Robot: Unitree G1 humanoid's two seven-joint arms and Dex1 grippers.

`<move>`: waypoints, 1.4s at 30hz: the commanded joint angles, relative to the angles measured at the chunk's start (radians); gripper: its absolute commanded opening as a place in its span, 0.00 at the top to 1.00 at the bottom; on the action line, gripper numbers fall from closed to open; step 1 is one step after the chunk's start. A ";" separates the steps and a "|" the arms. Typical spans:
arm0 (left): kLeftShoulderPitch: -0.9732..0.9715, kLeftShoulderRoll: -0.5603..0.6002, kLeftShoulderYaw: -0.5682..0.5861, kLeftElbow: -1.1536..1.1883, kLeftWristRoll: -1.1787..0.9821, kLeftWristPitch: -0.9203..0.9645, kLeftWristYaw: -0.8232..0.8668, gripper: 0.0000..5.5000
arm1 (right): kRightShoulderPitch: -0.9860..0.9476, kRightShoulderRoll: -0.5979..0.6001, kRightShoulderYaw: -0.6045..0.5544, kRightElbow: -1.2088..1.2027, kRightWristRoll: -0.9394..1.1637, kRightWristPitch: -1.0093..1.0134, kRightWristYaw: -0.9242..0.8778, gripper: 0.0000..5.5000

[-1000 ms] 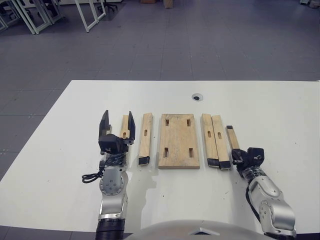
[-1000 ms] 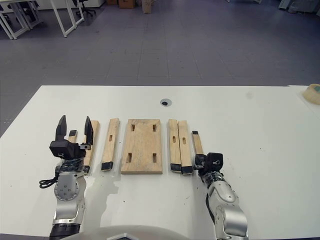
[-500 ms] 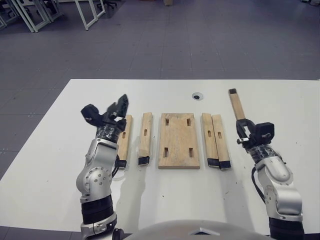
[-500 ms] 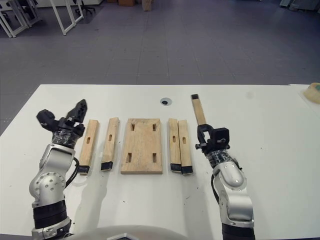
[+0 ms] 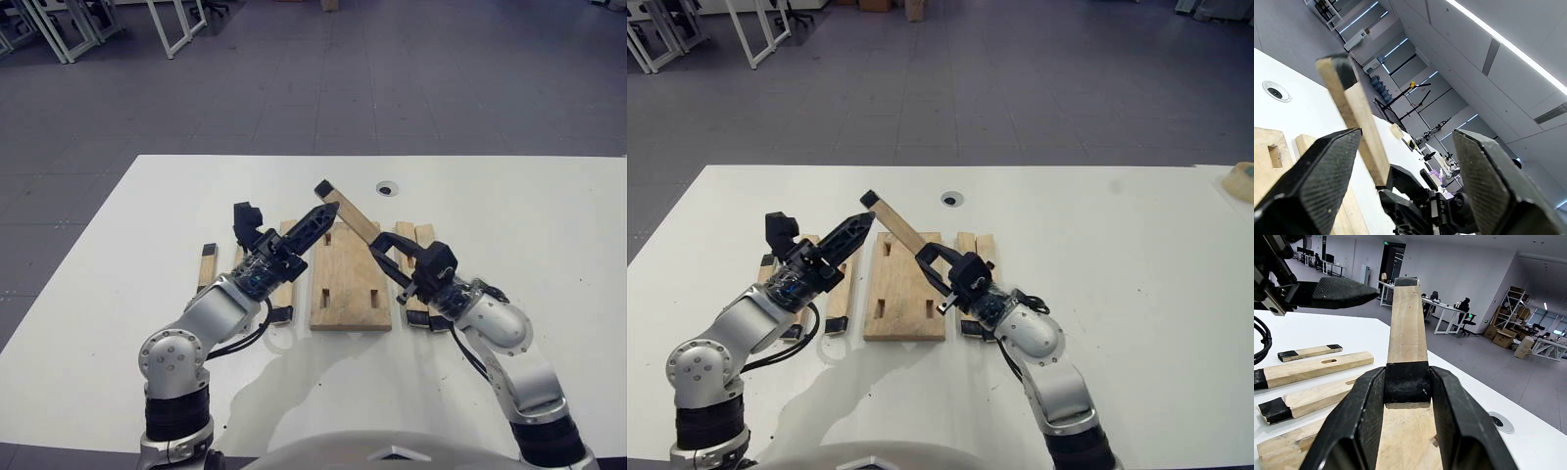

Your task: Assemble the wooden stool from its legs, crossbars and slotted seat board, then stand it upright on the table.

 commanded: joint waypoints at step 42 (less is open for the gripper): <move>-0.041 0.047 0.114 0.183 0.141 -0.179 0.015 0.93 | 0.028 -0.092 0.030 0.032 -0.020 0.009 0.061 0.51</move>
